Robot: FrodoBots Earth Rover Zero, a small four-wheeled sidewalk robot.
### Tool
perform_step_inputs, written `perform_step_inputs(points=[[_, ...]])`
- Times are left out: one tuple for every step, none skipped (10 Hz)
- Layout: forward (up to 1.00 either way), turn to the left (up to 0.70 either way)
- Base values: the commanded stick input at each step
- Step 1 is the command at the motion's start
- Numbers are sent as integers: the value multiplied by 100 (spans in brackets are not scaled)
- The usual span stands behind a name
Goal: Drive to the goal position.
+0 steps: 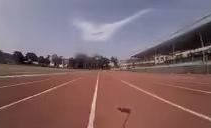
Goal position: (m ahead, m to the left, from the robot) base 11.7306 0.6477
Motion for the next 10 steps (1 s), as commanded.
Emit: perform_step_inputs(points=[[70, 0], [70, 0], [70, 0], [70, 0], [70, 0], [70, 0], [70, 0], [70, 0], [70, 0], [70, 0]])
